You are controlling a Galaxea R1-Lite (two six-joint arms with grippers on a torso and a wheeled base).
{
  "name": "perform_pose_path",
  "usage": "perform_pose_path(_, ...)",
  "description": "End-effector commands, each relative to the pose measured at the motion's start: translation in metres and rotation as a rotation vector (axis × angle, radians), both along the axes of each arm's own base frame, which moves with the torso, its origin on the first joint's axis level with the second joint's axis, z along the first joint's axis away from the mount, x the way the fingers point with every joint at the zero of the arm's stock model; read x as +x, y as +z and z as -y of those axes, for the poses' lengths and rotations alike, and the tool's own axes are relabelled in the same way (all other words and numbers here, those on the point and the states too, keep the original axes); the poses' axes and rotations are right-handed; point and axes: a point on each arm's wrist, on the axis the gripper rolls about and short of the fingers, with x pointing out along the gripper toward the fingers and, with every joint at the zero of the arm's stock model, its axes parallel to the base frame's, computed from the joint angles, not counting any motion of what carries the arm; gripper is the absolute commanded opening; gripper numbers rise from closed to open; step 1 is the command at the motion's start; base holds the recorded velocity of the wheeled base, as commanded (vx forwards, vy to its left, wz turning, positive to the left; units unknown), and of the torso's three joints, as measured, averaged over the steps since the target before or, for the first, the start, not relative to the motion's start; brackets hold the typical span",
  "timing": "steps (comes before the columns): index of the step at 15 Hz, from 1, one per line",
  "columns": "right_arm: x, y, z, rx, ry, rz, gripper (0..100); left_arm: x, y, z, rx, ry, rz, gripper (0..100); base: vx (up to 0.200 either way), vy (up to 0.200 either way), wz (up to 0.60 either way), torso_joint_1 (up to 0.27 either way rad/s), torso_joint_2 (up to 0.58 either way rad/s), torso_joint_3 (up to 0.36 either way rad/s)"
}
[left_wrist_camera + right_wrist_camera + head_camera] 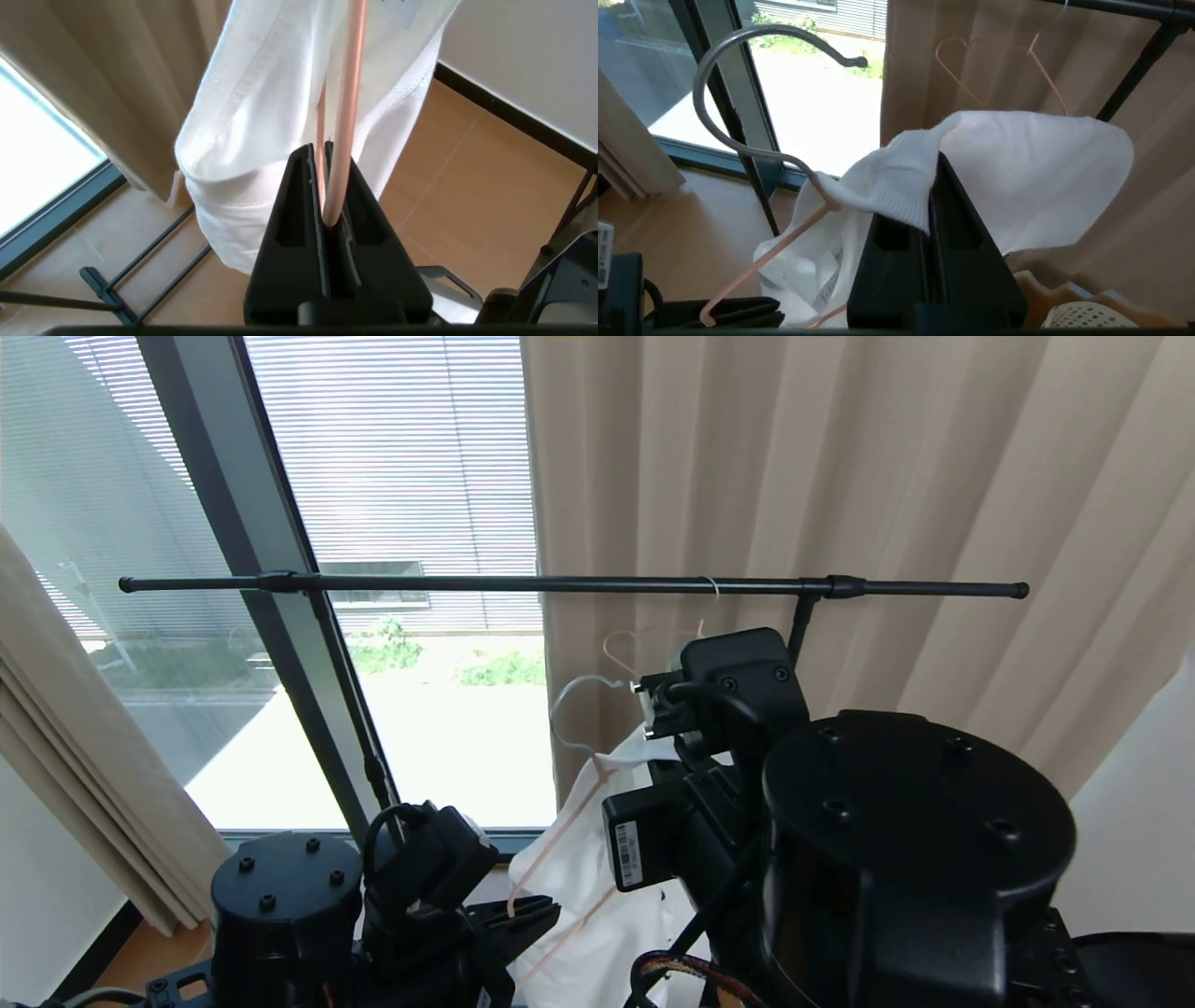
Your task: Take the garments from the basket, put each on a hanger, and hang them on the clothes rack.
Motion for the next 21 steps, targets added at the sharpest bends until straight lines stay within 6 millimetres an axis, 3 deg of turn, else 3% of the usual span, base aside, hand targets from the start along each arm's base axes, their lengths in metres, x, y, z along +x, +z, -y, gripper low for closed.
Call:
perform_pose_path(1,0.009,0.005,0.006,0.015,-0.033,0.007,0,-0.003,-0.002,0.000,0.005,-0.010,-0.006,0,0.000,0.000,0.00,0.000,0.00,0.000)
perform_pose_path(3,0.014,0.010,0.007,0.048,-0.048,0.024,0,-0.006,-0.002,0.002,0.007,-0.024,-0.006,0,0.000,0.000,0.00,0.000,0.00,0.000)
perform_pose_path(4,0.014,0.011,0.007,0.057,-0.048,0.029,100,-0.007,-0.002,0.002,0.008,-0.027,-0.007,0,0.000,0.000,0.00,0.000,0.00,0.000)
perform_pose_path(14,0.031,0.010,0.015,0.046,-0.107,0.030,100,-0.013,0.000,-0.001,-0.029,-0.045,0.063,0,0.000,0.000,0.00,0.000,0.00,0.000)
perform_pose_path(21,0.035,0.006,0.008,0.019,-0.105,0.028,100,-0.014,0.001,0.001,-0.031,-0.053,0.064,0,0.000,0.000,0.00,0.000,0.00,0.000)
